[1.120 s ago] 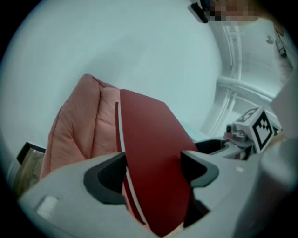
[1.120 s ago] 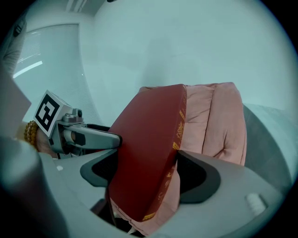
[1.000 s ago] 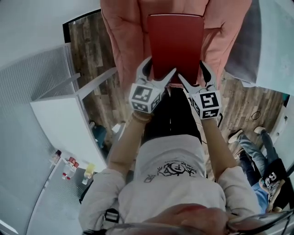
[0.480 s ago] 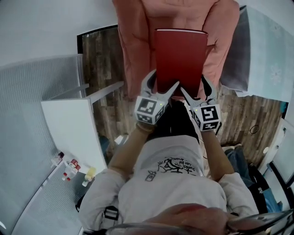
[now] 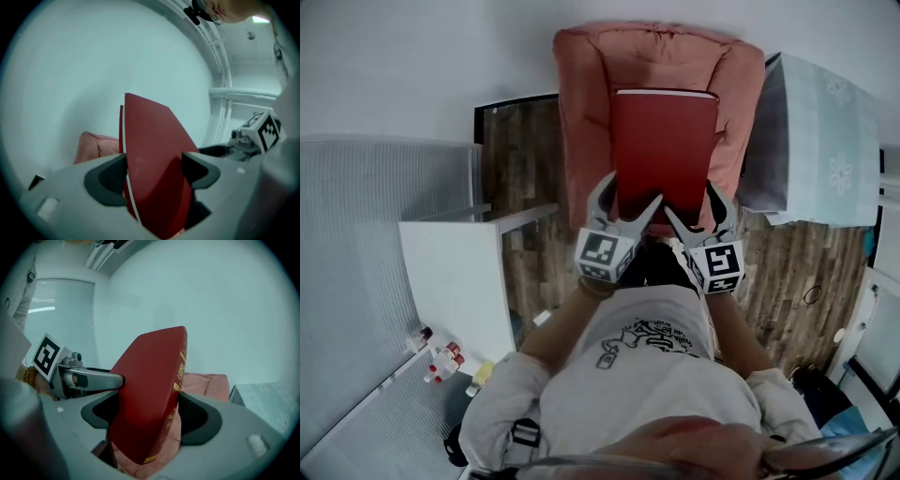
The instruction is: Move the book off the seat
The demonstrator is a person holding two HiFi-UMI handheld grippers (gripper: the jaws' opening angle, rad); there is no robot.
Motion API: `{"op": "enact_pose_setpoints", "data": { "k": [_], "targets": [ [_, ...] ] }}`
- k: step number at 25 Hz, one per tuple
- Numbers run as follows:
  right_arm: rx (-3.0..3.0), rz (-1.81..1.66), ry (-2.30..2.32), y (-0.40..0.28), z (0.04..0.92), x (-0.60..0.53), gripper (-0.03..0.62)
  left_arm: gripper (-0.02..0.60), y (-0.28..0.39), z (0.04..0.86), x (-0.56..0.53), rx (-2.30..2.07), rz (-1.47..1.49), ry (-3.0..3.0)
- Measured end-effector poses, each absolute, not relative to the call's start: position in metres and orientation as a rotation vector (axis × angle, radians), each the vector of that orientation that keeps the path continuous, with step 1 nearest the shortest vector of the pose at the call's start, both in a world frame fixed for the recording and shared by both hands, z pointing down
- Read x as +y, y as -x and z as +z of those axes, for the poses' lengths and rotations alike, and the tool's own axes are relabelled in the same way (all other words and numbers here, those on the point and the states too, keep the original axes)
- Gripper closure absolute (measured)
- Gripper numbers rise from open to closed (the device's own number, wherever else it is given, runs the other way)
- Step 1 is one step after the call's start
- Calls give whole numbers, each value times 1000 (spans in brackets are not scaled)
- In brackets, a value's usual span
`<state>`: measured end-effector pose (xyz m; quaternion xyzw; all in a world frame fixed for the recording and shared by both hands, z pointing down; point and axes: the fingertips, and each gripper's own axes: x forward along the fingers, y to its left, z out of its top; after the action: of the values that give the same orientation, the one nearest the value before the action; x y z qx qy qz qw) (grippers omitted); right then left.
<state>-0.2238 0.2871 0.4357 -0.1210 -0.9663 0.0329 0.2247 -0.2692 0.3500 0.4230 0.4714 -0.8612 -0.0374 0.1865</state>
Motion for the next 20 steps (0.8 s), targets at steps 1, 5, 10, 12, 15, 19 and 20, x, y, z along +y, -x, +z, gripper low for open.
{"op": "enact_pose_setpoints", "data": {
  "k": [1,5,10,12,15,19,20],
  "targets": [
    [-2677,86,334,222,426,288,195,224,267,413,351,-2437,-104,-1331],
    [-2717,63,340,215,392,293,197,222,259,380,357,-2470,-119,-1337],
    [-2759,40,342,206,355,301,210,222,251,344,366,-2508,-138,-1351],
    [-2781,33,340,205,341,304,212,222,249,331,369,-2531,-146,-1358],
    [-2810,18,338,204,323,306,212,222,247,314,372,-2552,-153,-1373],
    [-2858,-1,320,200,301,306,218,222,243,299,373,-2569,-148,-1401],
    [-2864,-2,313,198,298,306,218,222,242,295,373,-2578,-144,-1415]
  ]
}}
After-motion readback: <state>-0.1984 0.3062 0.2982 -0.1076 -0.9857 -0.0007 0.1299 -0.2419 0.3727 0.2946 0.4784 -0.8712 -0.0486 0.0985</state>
